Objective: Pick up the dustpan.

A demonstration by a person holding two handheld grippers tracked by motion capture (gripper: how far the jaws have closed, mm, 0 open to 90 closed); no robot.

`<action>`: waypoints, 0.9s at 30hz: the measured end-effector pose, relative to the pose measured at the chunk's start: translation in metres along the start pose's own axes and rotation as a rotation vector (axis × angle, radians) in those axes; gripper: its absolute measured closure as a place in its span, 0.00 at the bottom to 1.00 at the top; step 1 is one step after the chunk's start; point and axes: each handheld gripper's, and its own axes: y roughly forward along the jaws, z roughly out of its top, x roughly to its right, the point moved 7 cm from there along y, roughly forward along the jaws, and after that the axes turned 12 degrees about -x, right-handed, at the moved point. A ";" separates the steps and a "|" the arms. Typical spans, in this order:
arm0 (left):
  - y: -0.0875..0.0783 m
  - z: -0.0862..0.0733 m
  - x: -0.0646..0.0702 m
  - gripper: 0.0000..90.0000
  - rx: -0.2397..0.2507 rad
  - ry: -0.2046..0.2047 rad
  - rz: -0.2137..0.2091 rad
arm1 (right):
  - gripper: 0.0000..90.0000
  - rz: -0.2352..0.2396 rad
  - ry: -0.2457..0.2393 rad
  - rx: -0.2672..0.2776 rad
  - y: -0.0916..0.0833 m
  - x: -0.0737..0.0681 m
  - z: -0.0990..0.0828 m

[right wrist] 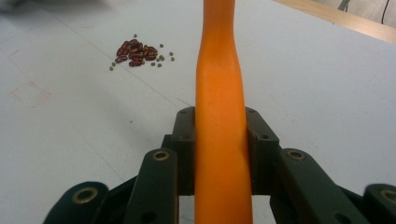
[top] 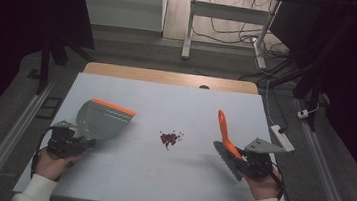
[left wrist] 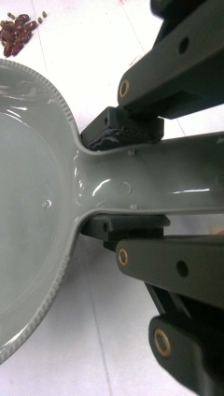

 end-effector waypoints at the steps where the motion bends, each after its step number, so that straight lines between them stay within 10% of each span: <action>1: 0.000 0.001 0.000 0.69 0.004 0.013 -0.004 | 0.78 -0.001 0.004 0.003 0.000 0.000 0.000; 16: -0.008 0.010 -0.002 0.69 0.069 0.040 -0.108 | 0.78 0.039 0.049 0.023 0.008 0.004 0.003; 27: -0.007 0.013 0.011 0.69 0.075 0.116 -0.093 | 0.78 0.051 0.034 0.022 0.012 -0.005 0.003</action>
